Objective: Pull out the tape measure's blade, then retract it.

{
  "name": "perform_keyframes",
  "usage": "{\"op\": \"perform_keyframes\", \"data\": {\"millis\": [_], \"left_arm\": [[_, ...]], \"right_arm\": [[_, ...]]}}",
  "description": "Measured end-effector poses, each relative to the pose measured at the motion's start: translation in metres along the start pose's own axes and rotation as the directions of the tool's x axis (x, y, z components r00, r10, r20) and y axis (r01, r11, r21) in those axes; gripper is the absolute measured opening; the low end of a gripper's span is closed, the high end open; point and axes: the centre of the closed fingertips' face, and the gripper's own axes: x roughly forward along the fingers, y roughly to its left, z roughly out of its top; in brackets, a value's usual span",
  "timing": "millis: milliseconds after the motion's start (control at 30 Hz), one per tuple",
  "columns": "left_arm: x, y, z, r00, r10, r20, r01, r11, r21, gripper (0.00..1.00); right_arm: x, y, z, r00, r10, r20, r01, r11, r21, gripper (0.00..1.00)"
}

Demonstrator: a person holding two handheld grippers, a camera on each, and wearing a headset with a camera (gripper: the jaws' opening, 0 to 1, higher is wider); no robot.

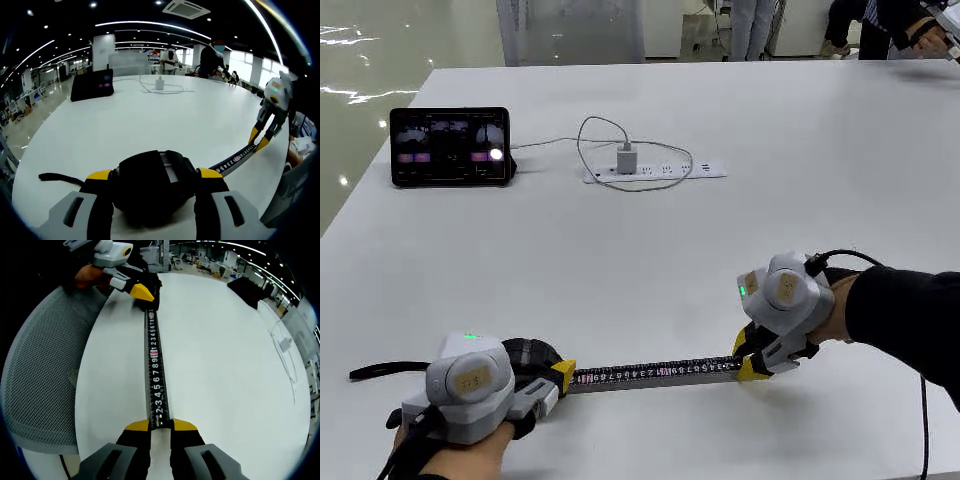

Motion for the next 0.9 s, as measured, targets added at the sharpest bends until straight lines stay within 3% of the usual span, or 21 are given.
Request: {"op": "perform_keyframes", "data": {"millis": [267,400,900], "left_arm": [[0.0008,0.0010,0.0003,1.0000,-0.002,0.007,0.002,1.000,0.003,0.61],[0.0010,0.0010,0.0004,1.0000,-0.005,0.005,0.005,1.000,0.006,0.61],[0.0015,0.0011,0.0008,0.9999,-0.010,0.005,0.010,1.000,0.009,0.62]], "right_arm": [[0.0000,0.0008,0.0009,0.9999,-0.012,0.004,0.012,1.000,-0.005,0.10],[0.0002,0.0022,0.0019,0.9999,-0.011,0.006,0.012,0.998,-0.059,0.10],[0.0024,0.0022,0.0080,1.0000,0.006,-0.007,-0.006,0.998,-0.066,0.11]]}}
